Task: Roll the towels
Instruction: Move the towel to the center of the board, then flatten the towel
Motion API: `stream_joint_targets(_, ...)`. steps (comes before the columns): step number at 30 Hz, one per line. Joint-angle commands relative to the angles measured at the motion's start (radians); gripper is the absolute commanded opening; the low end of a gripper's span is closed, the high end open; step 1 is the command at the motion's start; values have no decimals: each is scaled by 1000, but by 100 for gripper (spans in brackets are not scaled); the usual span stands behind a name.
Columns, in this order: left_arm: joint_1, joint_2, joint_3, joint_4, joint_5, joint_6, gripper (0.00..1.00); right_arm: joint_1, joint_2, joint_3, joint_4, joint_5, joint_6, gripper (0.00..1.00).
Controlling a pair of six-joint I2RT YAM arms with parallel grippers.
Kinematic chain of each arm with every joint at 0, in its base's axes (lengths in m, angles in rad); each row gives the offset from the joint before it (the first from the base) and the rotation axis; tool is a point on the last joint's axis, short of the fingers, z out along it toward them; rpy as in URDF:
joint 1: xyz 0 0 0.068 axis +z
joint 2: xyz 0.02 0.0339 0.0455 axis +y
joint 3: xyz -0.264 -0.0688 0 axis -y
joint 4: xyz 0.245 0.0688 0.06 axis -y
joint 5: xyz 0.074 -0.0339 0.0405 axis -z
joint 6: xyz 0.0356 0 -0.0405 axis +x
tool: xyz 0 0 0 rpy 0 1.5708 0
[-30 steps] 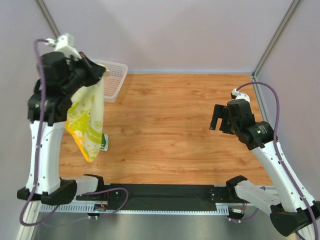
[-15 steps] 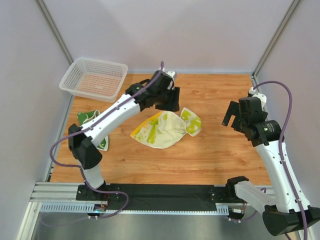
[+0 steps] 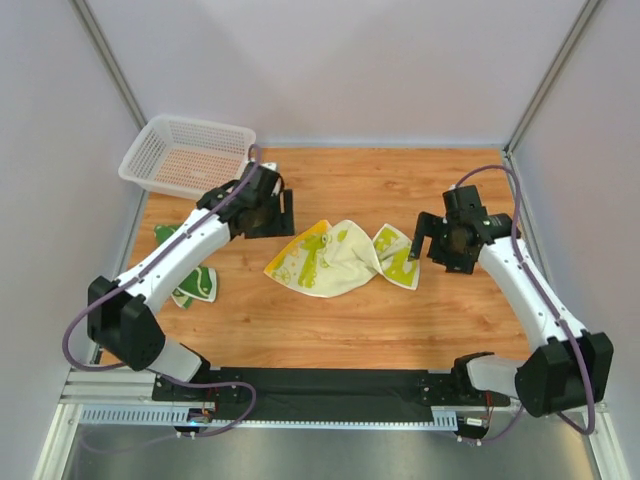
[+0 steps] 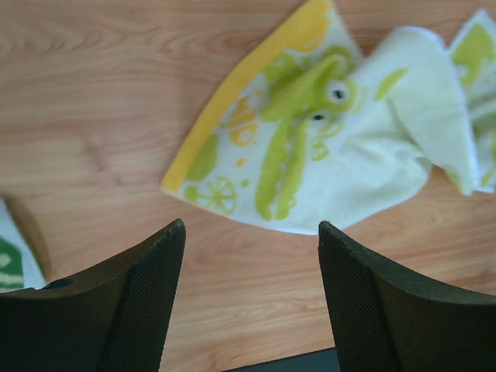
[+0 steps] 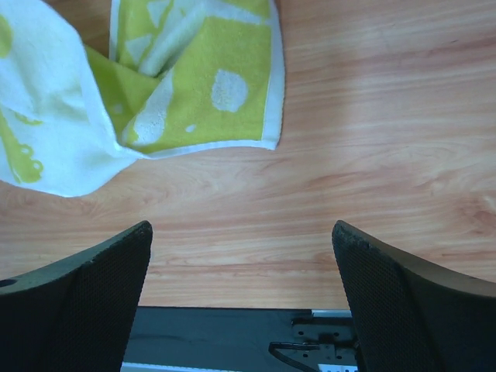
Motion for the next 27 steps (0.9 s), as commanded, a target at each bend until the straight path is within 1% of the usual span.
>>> stream_joint_targets(1,99,-51,-177,56,18,-56,75,20,59,-28,79,-112,34,100)
stream_joint_targets(4,148,-49,-257,109,36,-64,75,40,134,5,116,-146,43,100)
stream_joint_targets(6,157,-29,-268,142,50,-61,75,74,195,62,99,-111,40,100)
stream_joint_targets(7,162,-15,-259,166,55,-59,75,79,212,74,95,-67,43,100)
stream_joint_targets(8,165,24,-243,175,63,-58,75,79,229,79,91,-45,55,100)
stream_joint_targets(10,173,78,-162,180,76,-44,75,62,258,55,105,-11,102,100)
stream_joint_targets(11,174,139,-127,180,78,-33,74,33,258,29,122,-26,136,100)
stream_joint_targets(12,176,170,-51,180,98,-24,74,19,251,6,156,-43,149,100)
stream_joint_targets(13,174,233,-11,169,98,-3,74,2,246,-48,170,-61,161,100)
stream_joint_targets(14,177,265,31,154,99,4,73,-21,243,-68,191,-68,169,99)
stream_joint_targets(15,179,297,113,137,104,10,72,-27,246,-84,199,-72,167,98)
stream_joint_targets(17,180,372,180,108,112,27,71,-33,269,-114,214,-75,155,96)
stream_joint_targets(18,180,396,233,97,118,31,71,-33,281,-126,225,-83,155,93)
stream_joint_targets(20,180,454,284,90,122,47,71,-33,312,-156,254,-114,164,88)
stream_joint_targets(21,180,475,336,68,124,53,71,-33,321,-165,268,-124,169,84)
stream_joint_targets(24,180,546,413,30,139,67,70,-33,361,-186,306,-155,175,78)
stream_joint_targets(27,180,569,412,56,162,82,70,-33,407,-185,328,-141,173,75)
